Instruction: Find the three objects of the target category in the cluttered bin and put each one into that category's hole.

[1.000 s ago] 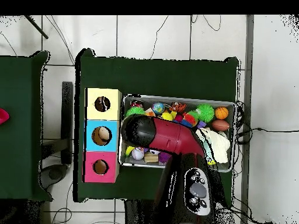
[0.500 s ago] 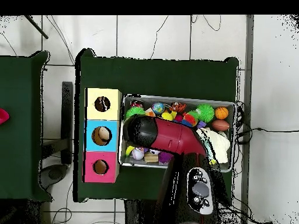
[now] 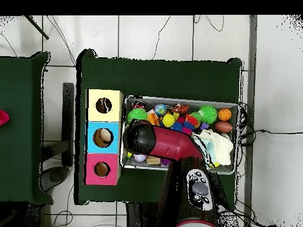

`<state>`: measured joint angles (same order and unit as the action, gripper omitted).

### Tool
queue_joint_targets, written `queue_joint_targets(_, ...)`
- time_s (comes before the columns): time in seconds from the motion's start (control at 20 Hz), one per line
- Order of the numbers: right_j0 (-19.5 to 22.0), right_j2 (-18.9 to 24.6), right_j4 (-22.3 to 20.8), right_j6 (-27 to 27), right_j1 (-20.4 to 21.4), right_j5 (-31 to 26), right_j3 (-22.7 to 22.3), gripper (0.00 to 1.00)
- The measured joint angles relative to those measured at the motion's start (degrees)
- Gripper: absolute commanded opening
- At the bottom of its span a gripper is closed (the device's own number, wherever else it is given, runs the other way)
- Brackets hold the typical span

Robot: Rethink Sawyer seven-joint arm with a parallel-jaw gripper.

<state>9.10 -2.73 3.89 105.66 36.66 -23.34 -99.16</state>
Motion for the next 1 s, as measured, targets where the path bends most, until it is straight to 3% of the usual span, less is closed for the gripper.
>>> queue_joint_targets(0.65, -1.13, 0.14, 0.02, 0.0, -1.85, 1.64, -5.56, 1.0)
queue_joint_targets(1.0, -2.52, -0.12, 0.02, 0.0, -2.1, 1.64, -6.33, 1.0)
